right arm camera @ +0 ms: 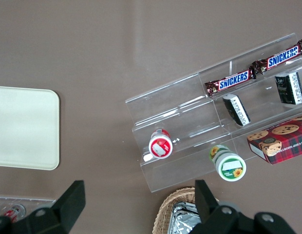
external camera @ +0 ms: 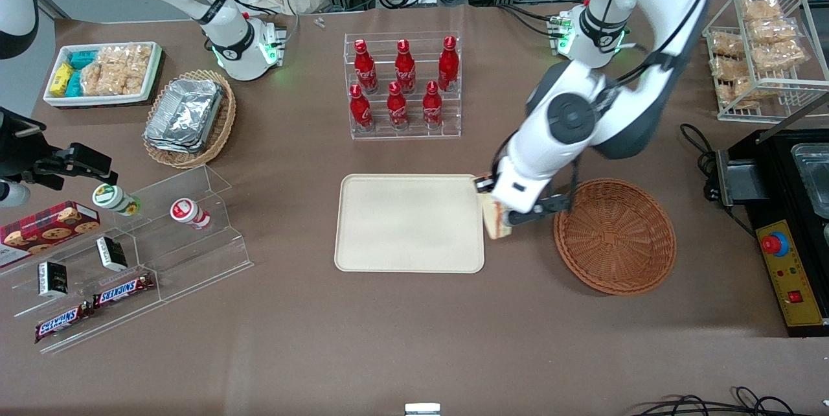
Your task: Place sandwich from basket to tray
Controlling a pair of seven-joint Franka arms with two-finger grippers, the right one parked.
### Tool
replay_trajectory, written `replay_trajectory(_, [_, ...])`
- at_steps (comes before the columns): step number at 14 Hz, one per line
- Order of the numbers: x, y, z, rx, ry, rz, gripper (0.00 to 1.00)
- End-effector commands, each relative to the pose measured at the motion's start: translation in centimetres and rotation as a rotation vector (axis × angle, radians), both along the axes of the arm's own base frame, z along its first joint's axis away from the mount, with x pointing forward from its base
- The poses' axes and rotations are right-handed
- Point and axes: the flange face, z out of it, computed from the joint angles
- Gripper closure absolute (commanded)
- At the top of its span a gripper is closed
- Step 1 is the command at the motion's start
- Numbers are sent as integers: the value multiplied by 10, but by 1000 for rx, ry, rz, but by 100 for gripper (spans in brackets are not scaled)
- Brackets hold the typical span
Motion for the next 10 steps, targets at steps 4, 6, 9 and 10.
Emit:
replay_trajectory(4, [2,-28,-101,6,-12,-88,100])
replay_trajectory(6, [3,-33,-116,-1,-49,-112,90])
replay_trajectory(9, [1,-37,-126,29,-91,-170,2])
replay_trajectory(10, [1,-37,-124,42,-104,-184,0])
